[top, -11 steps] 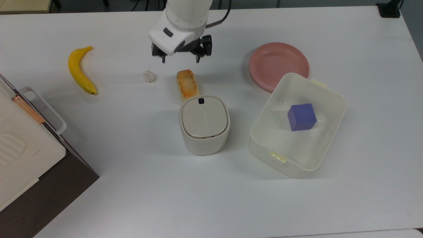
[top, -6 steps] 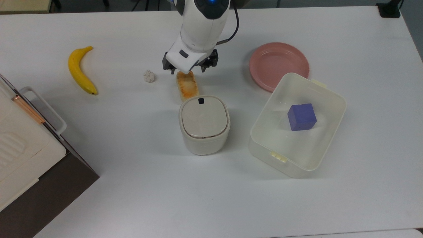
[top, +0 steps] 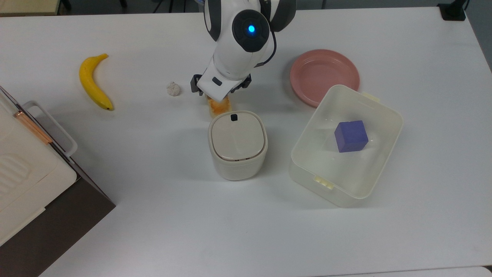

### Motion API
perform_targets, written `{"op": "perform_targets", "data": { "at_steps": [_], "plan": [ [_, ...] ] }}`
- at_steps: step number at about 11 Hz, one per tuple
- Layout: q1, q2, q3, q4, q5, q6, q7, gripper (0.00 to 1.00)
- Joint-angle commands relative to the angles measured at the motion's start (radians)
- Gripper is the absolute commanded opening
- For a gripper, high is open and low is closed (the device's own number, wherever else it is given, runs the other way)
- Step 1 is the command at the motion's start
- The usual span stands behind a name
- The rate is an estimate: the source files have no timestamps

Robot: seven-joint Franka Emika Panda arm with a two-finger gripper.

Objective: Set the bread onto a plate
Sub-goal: 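Close the gripper on the bread slice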

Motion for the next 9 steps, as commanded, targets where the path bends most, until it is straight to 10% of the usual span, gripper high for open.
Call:
{"op": "perform_targets", "data": {
  "at_steps": [1,3,5,9],
  "plan": [
    [-0.001,0.013,0.033,-0.005,-0.041,0.020,0.049,0.73],
    [-0.001,0.013,0.036,-0.005,-0.041,0.015,0.037,0.47],
    [-0.001,0.013,0.043,-0.004,-0.041,0.015,0.040,0.00],
    [0.005,-0.044,0.090,0.055,-0.039,-0.119,0.040,0.00]
  ]
}}
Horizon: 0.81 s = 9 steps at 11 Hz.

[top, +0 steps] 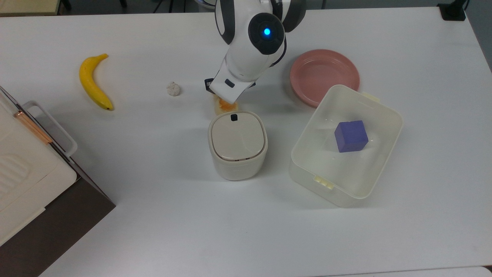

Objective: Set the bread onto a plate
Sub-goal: 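Close the gripper on the bread slice, then lift the bread and carry it over the pink plate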

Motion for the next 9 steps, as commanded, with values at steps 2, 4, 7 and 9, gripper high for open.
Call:
{"op": "perform_targets", "data": {
  "at_steps": [2,4,7,9],
  "plan": [
    [0.011,-0.120,0.115,0.034,-0.014,-0.176,0.022,0.00],
    [0.013,-0.138,0.220,0.034,-0.014,-0.205,0.087,0.00],
    [0.013,-0.132,0.367,0.035,-0.016,-0.228,0.221,0.00],
    [0.068,-0.120,0.392,0.035,-0.016,-0.227,0.294,0.00]
  ]
}}
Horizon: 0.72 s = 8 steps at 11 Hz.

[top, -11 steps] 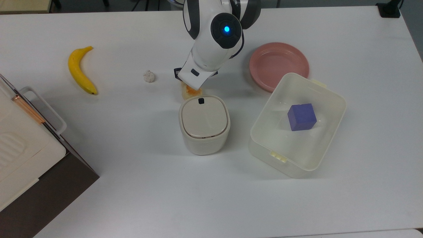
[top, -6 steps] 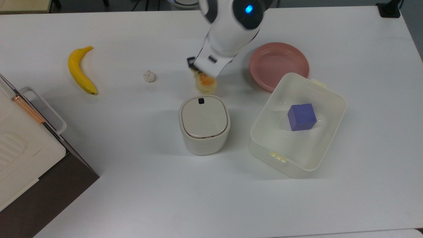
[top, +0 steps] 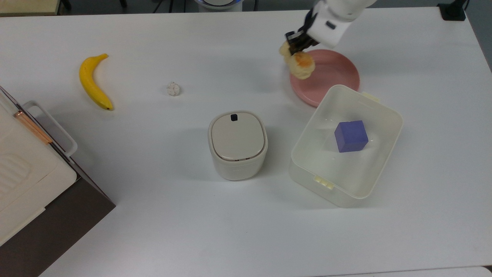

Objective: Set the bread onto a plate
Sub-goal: 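Lift the bread and carry it over the pink plate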

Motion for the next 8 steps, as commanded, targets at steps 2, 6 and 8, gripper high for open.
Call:
{"op": "perform_targets", "data": {
  "at_steps": [2,6,8],
  "plan": [
    [0.076,0.011,0.019,-0.012,-0.016,-0.011,0.119,0.00],
    [0.066,0.012,0.019,0.004,-0.007,-0.011,0.121,1.00],
    [0.064,0.012,0.019,0.011,-0.007,-0.012,0.131,1.00]
  ]
}}
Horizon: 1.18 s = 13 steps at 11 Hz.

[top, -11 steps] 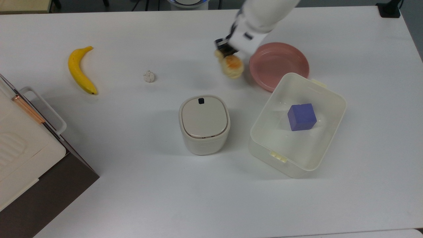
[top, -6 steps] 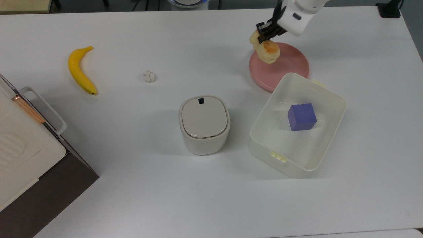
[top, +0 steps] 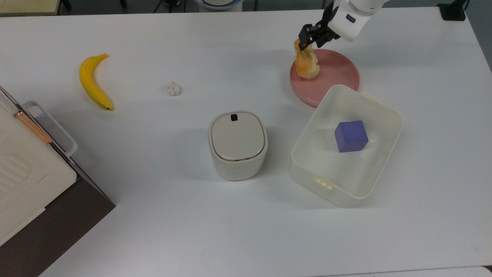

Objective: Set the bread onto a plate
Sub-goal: 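Lift the bread and carry it over the pink plate, then lower the bread onto the plate and open the gripper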

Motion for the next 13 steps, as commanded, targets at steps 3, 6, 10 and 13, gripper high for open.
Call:
{"op": "perform_targets", "data": {
  "at_steps": [3,6,10,13],
  "plan": [
    [-0.024,-0.009,-0.004,0.032,-0.005,-0.012,0.065,1.00],
    [-0.213,-0.106,-0.005,0.060,0.016,-0.002,0.092,1.00],
    [-0.403,-0.264,-0.161,0.127,0.219,-0.018,-0.021,1.00],
    [-0.389,-0.298,-0.309,0.205,0.233,-0.072,-0.028,1.00]
  ]
}}
